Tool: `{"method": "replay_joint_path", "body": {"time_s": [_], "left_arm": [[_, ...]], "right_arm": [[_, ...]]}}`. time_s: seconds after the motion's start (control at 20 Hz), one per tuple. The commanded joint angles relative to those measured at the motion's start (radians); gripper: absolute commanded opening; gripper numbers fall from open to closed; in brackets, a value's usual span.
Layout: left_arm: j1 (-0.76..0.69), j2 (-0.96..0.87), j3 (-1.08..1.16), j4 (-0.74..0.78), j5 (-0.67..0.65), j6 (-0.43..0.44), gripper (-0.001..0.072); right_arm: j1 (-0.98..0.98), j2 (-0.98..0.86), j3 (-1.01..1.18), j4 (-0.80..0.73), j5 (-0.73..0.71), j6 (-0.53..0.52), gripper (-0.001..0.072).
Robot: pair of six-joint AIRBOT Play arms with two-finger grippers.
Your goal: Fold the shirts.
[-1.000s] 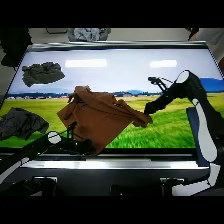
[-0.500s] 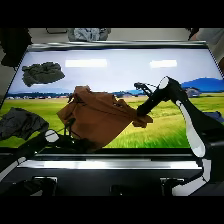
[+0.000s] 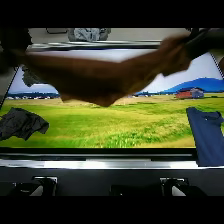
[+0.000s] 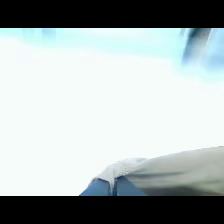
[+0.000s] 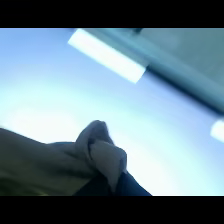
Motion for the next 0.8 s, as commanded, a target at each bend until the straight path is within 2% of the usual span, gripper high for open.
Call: {"method": "replay_joint_path", "body": {"time_s": [0.0,0.15,0.45,0.6,0.75], "left_arm": [[0.057,0.026,0.41,0.044,-0.007,-0.001,0.0024],[0.057,0.059,0.46,0.044,-0.014,-0.002,0.0025],[0.057,0.061,0.403,0.045,-0.157,-0.007,0.0025],[0.058,0.042,0.274,0.051,-0.157,0.022,0.0025],[0.058,-0.032,0.087,0.053,-0.154,0.047,0.0026]], "right_arm": [[-0.032,0.285,0.099,-0.106,-0.132,0.027,0.0047],[-0.032,0.418,0.099,-0.259,-0.085,0.167,0.0047],[-0.032,0.437,0.099,-0.299,0.069,0.179,0.0048],[-0.032,0.351,0.098,-0.32,0.261,0.176,0.0048],[-0.032,0.163,0.092,-0.362,0.512,0.13,0.0049]]}}
